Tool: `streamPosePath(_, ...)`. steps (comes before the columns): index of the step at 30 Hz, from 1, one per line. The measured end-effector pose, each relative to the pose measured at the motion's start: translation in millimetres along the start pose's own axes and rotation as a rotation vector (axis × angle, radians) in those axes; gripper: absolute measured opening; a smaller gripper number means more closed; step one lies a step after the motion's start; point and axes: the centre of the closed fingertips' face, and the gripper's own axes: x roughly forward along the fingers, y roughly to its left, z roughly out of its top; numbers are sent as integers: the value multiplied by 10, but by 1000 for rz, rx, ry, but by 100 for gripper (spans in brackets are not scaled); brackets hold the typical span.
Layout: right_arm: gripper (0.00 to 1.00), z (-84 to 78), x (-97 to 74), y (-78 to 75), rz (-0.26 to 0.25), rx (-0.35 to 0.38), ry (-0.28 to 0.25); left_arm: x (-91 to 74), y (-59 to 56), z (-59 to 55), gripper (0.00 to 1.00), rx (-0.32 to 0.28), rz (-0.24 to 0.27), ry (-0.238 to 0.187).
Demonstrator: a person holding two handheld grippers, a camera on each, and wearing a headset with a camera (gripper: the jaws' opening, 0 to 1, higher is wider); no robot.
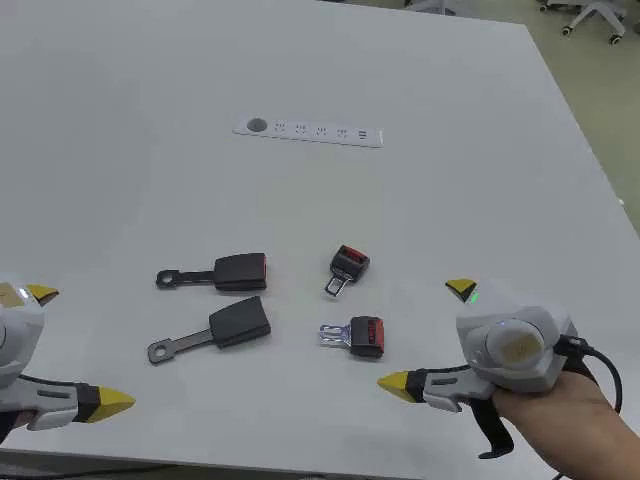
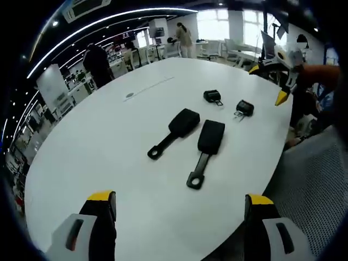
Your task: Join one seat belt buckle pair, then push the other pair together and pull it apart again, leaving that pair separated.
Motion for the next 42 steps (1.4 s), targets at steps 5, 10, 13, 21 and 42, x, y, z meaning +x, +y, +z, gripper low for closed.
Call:
streamPosePath(5, 99, -4, -4, -6, 8, 20, -7, 26, 1, -8, 100, -2, -14, 2)
streamPosePath(10, 99, 4, -13, -35, 2, 52, -15, 37, -14, 2, 100, -2, -20, 1)
streamPosePath(13, 99, -3, -2, -27, 5, 57, -14, 38, -22, 6, 100, -1, -20, 4)
streamPosePath(21, 99, -22, 9, -36, 6, 57, -8, 31, -37, -6, 100, 1, -19, 10)
streamPosePath(42, 95, 20, 32, 8, 23, 30, 1, 20, -23, 45, 98, 27, -16, -25)
